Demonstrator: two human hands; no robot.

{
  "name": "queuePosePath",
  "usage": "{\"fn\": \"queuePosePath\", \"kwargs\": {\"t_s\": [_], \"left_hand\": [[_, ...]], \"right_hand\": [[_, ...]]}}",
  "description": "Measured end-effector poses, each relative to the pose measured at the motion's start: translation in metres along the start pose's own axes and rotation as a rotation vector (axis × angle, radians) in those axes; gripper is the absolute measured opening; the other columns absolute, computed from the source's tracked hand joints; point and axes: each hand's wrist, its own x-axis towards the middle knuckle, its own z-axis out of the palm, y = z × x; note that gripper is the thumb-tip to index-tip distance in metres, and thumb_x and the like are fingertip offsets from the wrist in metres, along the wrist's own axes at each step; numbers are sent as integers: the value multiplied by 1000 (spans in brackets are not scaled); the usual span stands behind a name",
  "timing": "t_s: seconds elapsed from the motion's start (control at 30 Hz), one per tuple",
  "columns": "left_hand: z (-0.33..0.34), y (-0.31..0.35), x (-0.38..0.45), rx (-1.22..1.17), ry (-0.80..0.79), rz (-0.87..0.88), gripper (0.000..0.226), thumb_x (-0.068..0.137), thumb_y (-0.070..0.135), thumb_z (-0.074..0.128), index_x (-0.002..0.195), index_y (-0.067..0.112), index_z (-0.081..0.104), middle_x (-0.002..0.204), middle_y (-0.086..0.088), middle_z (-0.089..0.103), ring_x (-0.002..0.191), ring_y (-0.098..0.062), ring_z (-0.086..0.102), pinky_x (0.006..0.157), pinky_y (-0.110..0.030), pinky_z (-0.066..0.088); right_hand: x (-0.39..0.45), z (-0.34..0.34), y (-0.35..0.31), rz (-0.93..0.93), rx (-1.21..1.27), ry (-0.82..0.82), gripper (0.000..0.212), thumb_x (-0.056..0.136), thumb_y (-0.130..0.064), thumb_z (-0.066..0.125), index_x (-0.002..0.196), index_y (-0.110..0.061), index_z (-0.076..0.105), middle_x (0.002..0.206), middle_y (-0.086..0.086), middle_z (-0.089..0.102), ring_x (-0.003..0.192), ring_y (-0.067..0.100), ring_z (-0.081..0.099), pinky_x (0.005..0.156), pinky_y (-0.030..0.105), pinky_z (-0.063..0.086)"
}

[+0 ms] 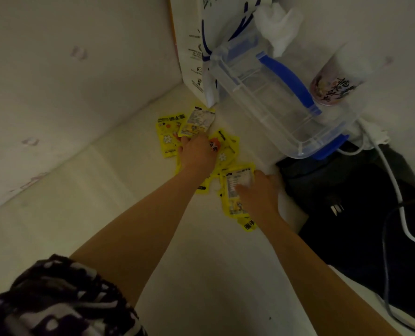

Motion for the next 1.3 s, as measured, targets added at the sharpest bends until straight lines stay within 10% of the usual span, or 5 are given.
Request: {"fn": "queuePosePath", "kwargs": {"t_s": [0.4, 0.5, 0.97, 1.3], "left_hand": [[-39, -61, -38, -438, 12, -97, 18, 80, 17, 72, 94, 14, 61, 77, -2, 62, 63, -14, 63, 56, -26, 45], [-52, -73, -52, -566, 36, -115, 19, 76, 8, 74, 88, 12, 59, 70, 4, 55, 42, 4, 55, 42, -17, 42], [-59, -136, -129, -833, 18, -311, 47, 69, 3, 81, 108, 19, 59, 90, -6, 67, 71, -20, 66, 59, -29, 50], [-46, -117, -138, -722, -103, -214, 18, 74, 5, 77, 76, 21, 69, 72, -4, 68, 64, -18, 64, 64, -32, 54]], "right_hand": [[-37, 2, 1, -204, 77, 52, 31, 87, -18, 62, 117, -10, 55, 120, 8, 40, 89, 24, 52, 77, 26, 40], [-42, -4, 8, -184, 160, 49, 32, 86, -16, 64, 115, -7, 53, 117, 12, 40, 82, 23, 49, 81, 43, 52], [-73, -24, 55, -139, 250, 47, 54, 80, -4, 70, 126, -10, 45, 114, 10, 56, 108, 29, 57, 80, 33, 45], [-75, -19, 51, -180, 78, -72, 37, 84, -20, 67, 118, -10, 57, 114, 8, 65, 105, 31, 61, 84, 39, 52]]}}
